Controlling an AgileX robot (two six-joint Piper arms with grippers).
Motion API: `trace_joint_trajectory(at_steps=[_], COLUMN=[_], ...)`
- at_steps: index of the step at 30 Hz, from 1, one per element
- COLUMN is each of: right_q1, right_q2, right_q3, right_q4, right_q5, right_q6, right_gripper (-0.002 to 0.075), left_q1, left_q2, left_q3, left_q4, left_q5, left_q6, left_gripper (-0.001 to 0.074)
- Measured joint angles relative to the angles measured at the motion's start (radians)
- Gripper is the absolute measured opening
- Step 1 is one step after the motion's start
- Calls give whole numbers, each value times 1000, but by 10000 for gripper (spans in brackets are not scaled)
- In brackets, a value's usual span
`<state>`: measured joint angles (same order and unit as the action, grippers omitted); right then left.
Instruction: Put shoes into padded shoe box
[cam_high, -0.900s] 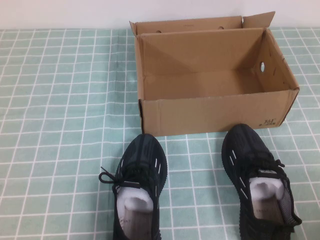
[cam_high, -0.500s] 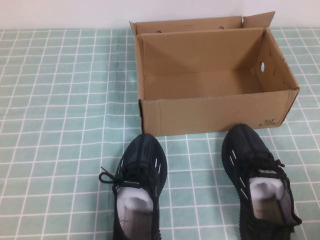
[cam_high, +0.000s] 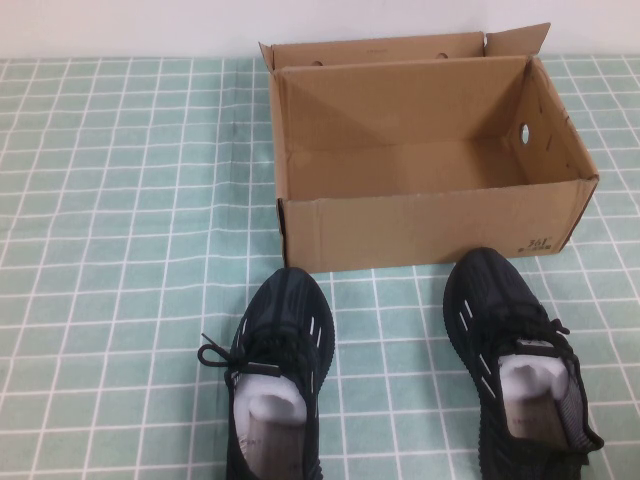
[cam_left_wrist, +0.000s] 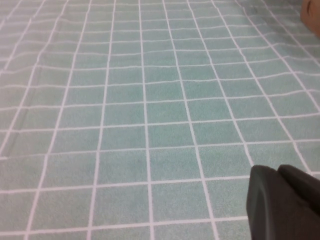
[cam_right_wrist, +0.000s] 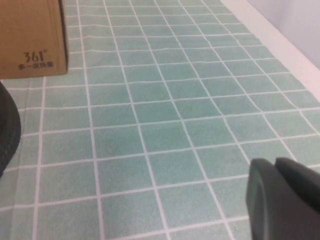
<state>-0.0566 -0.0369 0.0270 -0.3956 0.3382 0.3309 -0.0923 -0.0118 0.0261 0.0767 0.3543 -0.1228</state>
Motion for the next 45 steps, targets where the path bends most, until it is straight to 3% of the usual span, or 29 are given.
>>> trace_joint_trajectory(at_steps=[17,27,36,42,45], right_q1=[0,0,0,0,0], right_q2=[0,0,0,0,0], right_q3=[0,0,-2,-2,-12], right_q4=[-20,-20,-20,2,98], right_q5=[-69,-543,-661,-1037,-1182], right_q6=[0,0,0,0,0], right_gripper=[-7,-8,-8,-8,-8], left_q1=[0,0,0,0,0], left_q2=[0,0,0,0,0], left_q3=[0,0,0,0,0], left_q4=[70,70,70,70,70], left_q5=[0,0,0,0,0], left_q6=[43,43,43,45,45], left_gripper=[-4,-4,-4,-4,-4])
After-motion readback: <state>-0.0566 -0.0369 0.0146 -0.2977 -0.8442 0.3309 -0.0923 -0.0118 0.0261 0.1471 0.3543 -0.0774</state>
